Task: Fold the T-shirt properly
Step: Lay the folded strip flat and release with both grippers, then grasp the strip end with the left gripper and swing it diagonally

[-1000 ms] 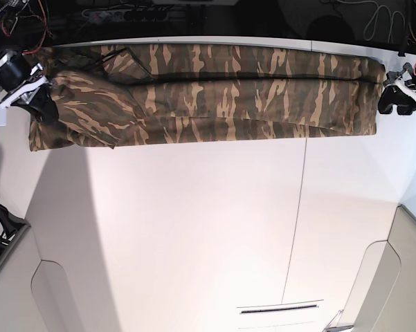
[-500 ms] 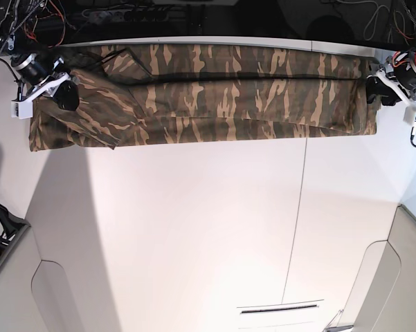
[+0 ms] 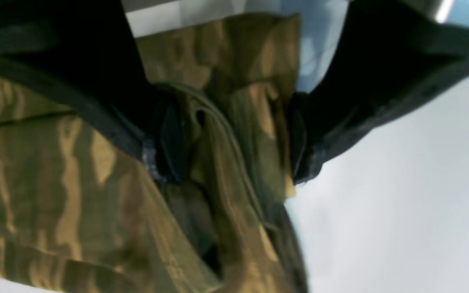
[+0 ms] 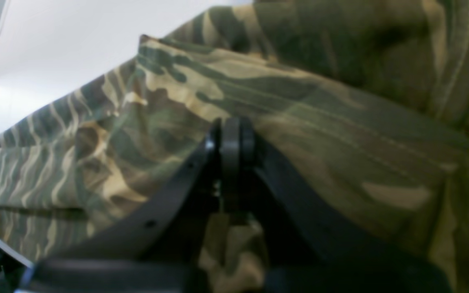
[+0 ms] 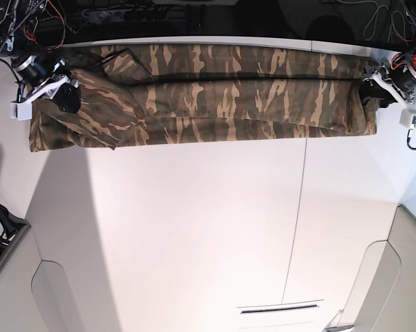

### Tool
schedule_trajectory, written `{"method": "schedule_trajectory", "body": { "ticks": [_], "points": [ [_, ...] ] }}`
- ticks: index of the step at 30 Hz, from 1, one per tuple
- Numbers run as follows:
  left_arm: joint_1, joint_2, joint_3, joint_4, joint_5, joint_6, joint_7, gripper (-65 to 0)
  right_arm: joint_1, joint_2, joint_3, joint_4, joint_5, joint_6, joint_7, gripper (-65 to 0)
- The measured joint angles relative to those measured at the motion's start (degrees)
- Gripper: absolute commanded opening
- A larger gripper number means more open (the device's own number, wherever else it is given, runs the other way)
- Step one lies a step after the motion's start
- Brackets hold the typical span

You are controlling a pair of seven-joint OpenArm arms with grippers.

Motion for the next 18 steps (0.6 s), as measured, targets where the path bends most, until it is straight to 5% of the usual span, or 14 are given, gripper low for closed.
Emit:
{"method": "schedule_trajectory", "body": {
  "ticks": [5, 18],
  "points": [
    [-0.2, 0.0, 2.7, 0.0, -0.3, -0.1, -0.2, -65.0, 0.0, 0.0, 0.0, 0.0, 2.7, -0.1, -1.3, -65.0],
    [-8.4, 0.2, 3.0, -0.3, 1.3, -0.1, 2.3, -65.0, 0.2, 0.0, 0.4, 11.2, 5.1, -0.1, -1.5, -65.0]
  ]
}}
